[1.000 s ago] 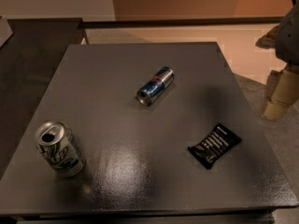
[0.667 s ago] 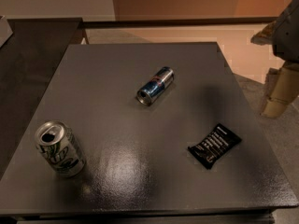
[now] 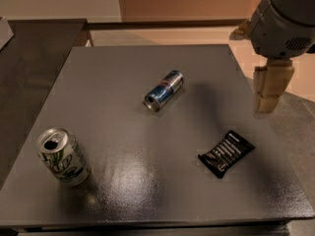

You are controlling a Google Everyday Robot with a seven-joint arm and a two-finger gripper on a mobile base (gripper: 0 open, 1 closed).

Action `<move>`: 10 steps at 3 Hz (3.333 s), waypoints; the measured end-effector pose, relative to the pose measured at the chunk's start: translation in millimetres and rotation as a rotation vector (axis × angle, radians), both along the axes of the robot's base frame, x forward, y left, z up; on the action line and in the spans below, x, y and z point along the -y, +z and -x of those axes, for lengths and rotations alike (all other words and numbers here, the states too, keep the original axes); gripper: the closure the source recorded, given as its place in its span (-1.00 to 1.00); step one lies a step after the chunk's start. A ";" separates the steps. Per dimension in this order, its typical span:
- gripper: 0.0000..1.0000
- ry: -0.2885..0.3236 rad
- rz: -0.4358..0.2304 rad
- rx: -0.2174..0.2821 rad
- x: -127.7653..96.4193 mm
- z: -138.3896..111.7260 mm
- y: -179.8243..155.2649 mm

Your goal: Pick redbull can

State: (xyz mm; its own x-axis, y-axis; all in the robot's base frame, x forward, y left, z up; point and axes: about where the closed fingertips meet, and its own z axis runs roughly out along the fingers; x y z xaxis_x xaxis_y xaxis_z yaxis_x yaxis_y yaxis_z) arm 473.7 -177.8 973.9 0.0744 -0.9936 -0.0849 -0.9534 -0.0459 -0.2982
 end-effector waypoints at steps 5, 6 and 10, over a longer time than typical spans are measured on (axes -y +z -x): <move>-1.00 0.534 0.183 -0.064 -106.6 -131.0 -56.8; -1.00 0.590 0.173 -0.089 -126.0 -149.1 -73.6; -1.00 0.619 0.106 -0.217 -138.6 -141.8 -130.2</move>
Offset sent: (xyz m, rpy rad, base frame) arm 0.1298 0.1067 -0.0582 -0.2301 0.1169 0.5574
